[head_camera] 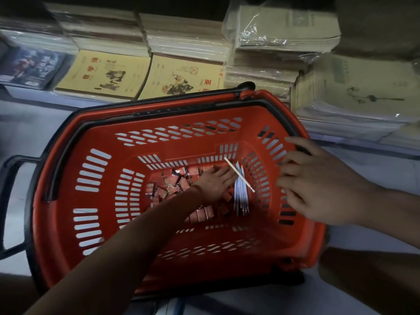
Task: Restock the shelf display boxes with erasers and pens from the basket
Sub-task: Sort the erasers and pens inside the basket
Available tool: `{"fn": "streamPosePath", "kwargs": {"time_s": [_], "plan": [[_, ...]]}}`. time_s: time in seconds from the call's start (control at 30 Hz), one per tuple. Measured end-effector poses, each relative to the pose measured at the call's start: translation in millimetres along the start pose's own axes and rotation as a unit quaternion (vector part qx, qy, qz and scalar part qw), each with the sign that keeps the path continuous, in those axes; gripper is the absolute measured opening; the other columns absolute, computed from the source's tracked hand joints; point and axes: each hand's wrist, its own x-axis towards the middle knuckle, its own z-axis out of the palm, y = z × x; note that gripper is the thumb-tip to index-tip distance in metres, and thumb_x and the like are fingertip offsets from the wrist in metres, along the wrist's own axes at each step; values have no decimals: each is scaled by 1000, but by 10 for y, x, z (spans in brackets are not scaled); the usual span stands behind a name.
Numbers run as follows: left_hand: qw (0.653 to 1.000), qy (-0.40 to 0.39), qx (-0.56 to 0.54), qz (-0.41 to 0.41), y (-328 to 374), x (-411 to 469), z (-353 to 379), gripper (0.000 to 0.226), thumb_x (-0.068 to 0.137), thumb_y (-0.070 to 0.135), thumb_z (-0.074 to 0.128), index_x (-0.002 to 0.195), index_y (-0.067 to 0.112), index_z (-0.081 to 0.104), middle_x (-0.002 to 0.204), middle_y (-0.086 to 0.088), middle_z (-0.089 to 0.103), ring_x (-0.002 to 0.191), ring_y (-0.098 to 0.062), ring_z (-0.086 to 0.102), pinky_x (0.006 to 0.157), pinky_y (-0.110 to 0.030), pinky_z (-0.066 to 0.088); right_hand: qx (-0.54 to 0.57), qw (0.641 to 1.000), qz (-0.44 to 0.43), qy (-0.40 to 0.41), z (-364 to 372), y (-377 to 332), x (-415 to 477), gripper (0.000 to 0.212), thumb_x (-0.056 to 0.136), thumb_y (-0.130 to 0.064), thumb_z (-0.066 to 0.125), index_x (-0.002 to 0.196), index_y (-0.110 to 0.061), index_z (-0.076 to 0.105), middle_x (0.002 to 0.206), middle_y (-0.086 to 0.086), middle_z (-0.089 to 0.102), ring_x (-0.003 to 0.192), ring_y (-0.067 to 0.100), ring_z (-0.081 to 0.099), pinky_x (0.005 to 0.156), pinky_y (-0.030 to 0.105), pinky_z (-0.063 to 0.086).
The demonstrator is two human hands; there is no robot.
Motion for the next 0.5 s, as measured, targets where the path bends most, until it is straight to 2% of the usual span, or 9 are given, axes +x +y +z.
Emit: {"fn": "streamPosePath", "kwargs": {"time_s": [0.07,0.2,0.3,0.37,0.5], "plan": [[1000,3,-8,10,-42,-5,-53,67,98,37,29,160,11,28,166,-9,31,150,-32,30,114,-45,31,1,1000,0,-2,-5,-1,1,37,92,-34,41,83,-31,77,80,-13,67,98,14,58,128,42,3],[1000,0,-10,8,-165,-129,-19,51,98,38,41,143,15,53,146,-5,53,130,-31,47,103,-46,36,5,1000,-4,6,-7,2,8,35,91,-33,43,82,-31,77,78,-13,66,96,13,57,128,45,7],[999,-22,-25,18,-220,-319,61,55,102,43,28,140,15,56,143,-6,56,141,-35,42,109,-50,37,2,1000,-7,10,-10,7,11,35,90,-32,43,81,-30,77,78,-13,65,95,14,57,128,45,8],[999,-27,-25,28,-266,-506,154,60,102,45,22,140,12,55,142,-7,57,144,-36,40,107,-51,42,-4,1000,-10,12,-9,2,8,37,91,-32,42,82,-30,78,78,-13,66,96,14,57,128,46,9],[999,-16,-15,39,-465,-938,351,47,95,40,42,124,10,64,125,-9,67,127,-39,57,89,-51,56,-2,1000,-15,26,-5,1,-2,34,90,-30,46,81,-28,78,76,-12,65,93,15,57,127,48,12]]}}
